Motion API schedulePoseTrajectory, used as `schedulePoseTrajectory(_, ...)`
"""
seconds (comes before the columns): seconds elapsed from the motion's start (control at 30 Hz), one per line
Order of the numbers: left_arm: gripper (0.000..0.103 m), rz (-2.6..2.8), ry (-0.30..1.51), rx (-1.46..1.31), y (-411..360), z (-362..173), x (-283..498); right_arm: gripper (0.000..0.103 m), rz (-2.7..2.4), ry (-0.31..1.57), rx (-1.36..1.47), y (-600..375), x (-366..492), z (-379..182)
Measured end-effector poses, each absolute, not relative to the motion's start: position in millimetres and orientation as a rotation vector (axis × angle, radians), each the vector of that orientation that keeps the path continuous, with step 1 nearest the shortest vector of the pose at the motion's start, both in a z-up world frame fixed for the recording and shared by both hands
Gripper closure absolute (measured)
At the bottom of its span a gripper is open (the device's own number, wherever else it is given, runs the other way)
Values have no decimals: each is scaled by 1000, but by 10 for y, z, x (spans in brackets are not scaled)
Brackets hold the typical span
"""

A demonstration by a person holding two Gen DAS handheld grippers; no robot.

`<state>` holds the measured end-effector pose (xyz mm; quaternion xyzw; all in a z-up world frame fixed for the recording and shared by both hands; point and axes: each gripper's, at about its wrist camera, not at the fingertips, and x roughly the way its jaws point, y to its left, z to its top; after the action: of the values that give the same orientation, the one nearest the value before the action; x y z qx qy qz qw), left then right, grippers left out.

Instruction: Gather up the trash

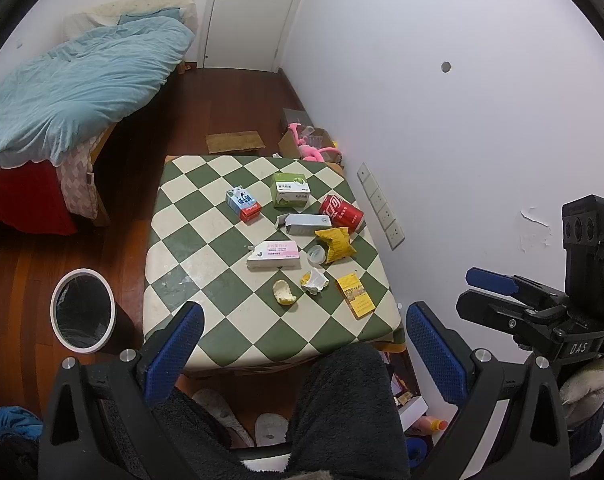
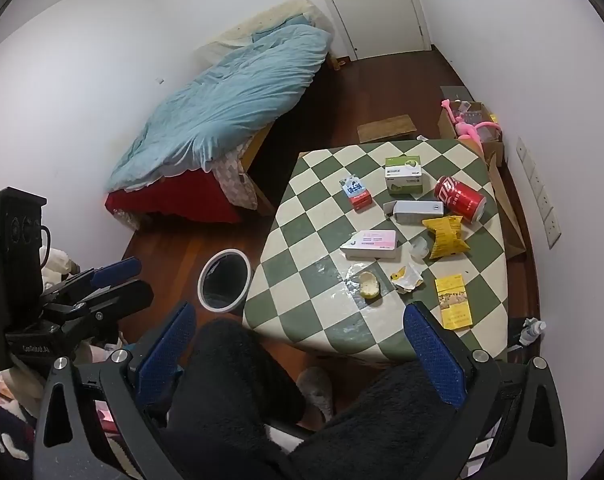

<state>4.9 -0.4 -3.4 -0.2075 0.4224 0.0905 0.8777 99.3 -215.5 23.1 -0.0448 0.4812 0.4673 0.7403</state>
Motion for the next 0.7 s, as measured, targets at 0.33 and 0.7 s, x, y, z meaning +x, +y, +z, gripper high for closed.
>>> schedulePoseTrajectory(0.33, 0, 188, 875, -438, -20, 30, 45, 0, 1026, 1054, -102, -2125, 985, 231)
schedulePoseTrajectory(0.7, 0, 192, 867, -435, -33, 63, 51, 0, 1026, 1053, -103, -2098, 999, 220)
